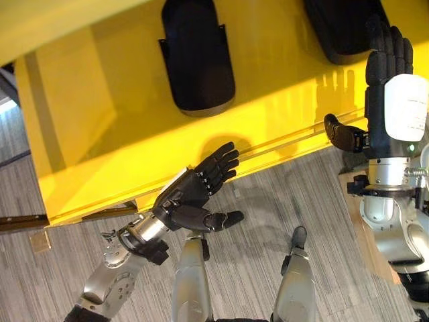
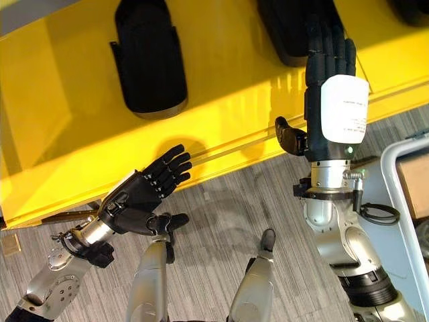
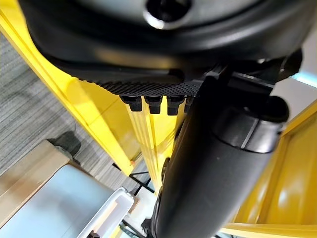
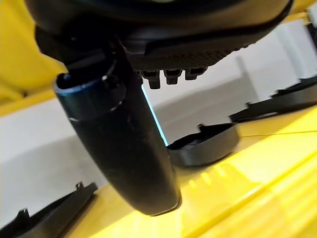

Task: Move parts from the plastic box to the shelf.

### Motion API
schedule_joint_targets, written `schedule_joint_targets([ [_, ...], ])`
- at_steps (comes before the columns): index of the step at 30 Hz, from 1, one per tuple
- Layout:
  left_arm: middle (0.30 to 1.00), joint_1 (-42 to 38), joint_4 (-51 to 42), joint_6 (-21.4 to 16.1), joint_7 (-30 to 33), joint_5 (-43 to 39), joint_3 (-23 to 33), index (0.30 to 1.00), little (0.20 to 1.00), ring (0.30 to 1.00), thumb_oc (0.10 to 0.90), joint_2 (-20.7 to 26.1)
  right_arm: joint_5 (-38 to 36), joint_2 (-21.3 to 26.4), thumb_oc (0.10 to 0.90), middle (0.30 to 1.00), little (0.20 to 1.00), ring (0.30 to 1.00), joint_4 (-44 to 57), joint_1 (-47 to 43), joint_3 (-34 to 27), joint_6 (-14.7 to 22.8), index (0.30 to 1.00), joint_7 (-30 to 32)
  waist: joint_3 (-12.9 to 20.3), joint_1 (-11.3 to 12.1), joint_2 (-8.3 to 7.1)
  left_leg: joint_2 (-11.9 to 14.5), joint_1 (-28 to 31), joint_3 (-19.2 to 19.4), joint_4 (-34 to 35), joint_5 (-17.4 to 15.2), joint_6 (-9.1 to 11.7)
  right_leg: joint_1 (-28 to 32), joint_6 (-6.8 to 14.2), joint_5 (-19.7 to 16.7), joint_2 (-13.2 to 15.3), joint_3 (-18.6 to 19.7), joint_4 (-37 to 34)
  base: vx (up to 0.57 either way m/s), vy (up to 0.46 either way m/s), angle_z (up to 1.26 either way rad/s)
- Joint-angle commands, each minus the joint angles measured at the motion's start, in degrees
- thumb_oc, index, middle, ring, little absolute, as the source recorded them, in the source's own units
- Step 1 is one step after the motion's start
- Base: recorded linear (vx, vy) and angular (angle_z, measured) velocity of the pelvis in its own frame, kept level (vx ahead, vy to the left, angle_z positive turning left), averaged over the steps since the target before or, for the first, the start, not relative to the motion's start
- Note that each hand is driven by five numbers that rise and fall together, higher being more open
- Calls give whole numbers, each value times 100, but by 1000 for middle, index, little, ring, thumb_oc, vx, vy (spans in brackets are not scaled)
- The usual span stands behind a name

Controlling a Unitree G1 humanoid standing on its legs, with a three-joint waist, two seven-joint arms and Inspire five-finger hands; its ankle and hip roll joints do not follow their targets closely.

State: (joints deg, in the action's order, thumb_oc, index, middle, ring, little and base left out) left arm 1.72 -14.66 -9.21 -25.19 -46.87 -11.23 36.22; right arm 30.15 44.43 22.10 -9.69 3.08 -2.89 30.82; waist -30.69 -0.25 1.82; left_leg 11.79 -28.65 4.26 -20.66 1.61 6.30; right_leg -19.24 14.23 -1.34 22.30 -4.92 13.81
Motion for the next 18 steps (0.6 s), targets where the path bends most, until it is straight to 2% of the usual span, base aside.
schedule_joint_targets([
  [1, 1000, 87, -875, -728, -42, -72, 340, 1000, 1000, 1000, 900, -180, 104, 252, 900, 1000, 1000, 1000, 989, -393, -552, 1584, 1000, 870, 181, -76, -29, -260, 709, 533, 174, -670, -409, 7, -828, 641, -797, -114, 559, -3, 54, -21],
  [3, 1000, 302, -855, -801, -51, -76, 428, 1000, 1000, 1000, 900, -204, 204, 298, 900, 1000, 1000, 1000, 1099, 142, -979, 1991, 1000, 1411, 327, -224, -86, -226, 993, 664, 316, -712, -404, 203, -812, 607, -841, -66, 334, 27, 89, -17],
  [4, 1000, 379, -819, -842, -74, -73, 447, 1000, 1000, 1000, 900, -224, 220, 322, 900, 1000, 1000, 1000, 1080, 309, -1123, 1963, 1000, 1619, 384, -264, -102, -217, 1099, 711, 392, -713, -403, 280, -798, 570, -855, -48, 219, 29, 111, -18],
  [6, 1000, 494, -744, -868, -193, -88, 500, 1000, 1000, 1000, 900, -197, 61, 349, 900, 1000, 1000, 1000, 979, 613, -1462, 1664, 1000, 1853, 512, -361, -150, -214, 1243, 779, 496, -737, -402, 401, -764, 468, -886, -10, -34, 15, 97, -14],
  [9, 1000, 615, -599, -944, -406, -197, 530, 1000, 1000, 1000, 900, -171, -560, 361, 900, 1000, 1000, 1000, 612, 1048, -1909, 857, 1000, 1765, 707, -522, -221, -272, 1474, 922, 724, -784, -436, 579, -662, 163, -938, 92, -642, 10, 146, -16],
  [10, 1000, 676, -526, -949, -612, -348, 545, 1000, 1000, 1000, 900, -176, -1087, 315, 900, 1000, 1000, 1000, 341, 1332, -2075, 332, 1000, 1653, 795, -632, -278, -310, 1633, 1045, 916, -785, -477, 625, -548, -128, -945, 177, -1005, -4, 154, -25],
  [13, 1000, 740, -460, -998, -589, -379, 562, 1000, 1000, 1000, 900, -180, -1293, 189, 900, 1000, 1000, 1000, 54, 1563, -2101, 264, 1000, 1513, 844, -683, -333, -314, 1765, 1182, 1066, -778, -497, 642, -418, -346, -905, 159, -1240, 9, 115, -30],
  [14, 1000, 961, -301, -1279, -338, -256, 584, 1000, 1000, 1000, 900, -230, -1689, -115, 900, 1000, 1000, 1000, -546, 1802, -1851, -45, 1000, 924, 876, -627, -457, -196, 2210, 1771, 1361, -854, -511, 696, -192, -651, -754, -619, -1302, 6, 137, -55],
  [15, 1000, 986, -281, -1325, -260, -222, 596, 1000, 1000, 1000, 900, -240, -1758, -135, 900, 1000, 1000, 1000, -632, 1783, -1786, 22, 1000, 863, 863, -596, -491, -167, 2288, 1914, 1382, -853, -514, 707, -182, -680, -723, -795, -1259, -43, 91, -131],
  [16, 1000, 1018, -244, -1413, -90, -130, 606, 1000, 1000, 1000, 900, -253, -1905, -202, 900, 1000, 1000, 1000, -796, 1761, -1663, 67, 1000, 815, 847, -554, -564, -94, 2364, 2141, 1347, -856, -534, 694, -191, -720, -642, -1131, -1074, -64, -37, -212],
  [17, 1000, 1025, -238, -1433, -26, -88, 606, 1000, 1000, 1000, 900, -244, -1900, -216, 900, 1000, 1000, 1000, -852, 1736, -1618, 96, 1000, 819, 833, -532, -594, -74, 2390, 2194, 1325, -870, -538, 681, -198, -709, -628, -1152, -998, -156, -296, -260],
  [18, 1000, 982, -205, -1383, 286, 75, 615, 1000, 1000, 1000, 900, -212, -1929, -393, 900, 1000, 1000, 1000, -1144, 1909, -1526, -96, 1000, 754, 827, -522, -707, 89, 2269, 2182, 1102, -926, -652, 537, -385, -496, -501, -1025, -170, -143, -571, -196],
])
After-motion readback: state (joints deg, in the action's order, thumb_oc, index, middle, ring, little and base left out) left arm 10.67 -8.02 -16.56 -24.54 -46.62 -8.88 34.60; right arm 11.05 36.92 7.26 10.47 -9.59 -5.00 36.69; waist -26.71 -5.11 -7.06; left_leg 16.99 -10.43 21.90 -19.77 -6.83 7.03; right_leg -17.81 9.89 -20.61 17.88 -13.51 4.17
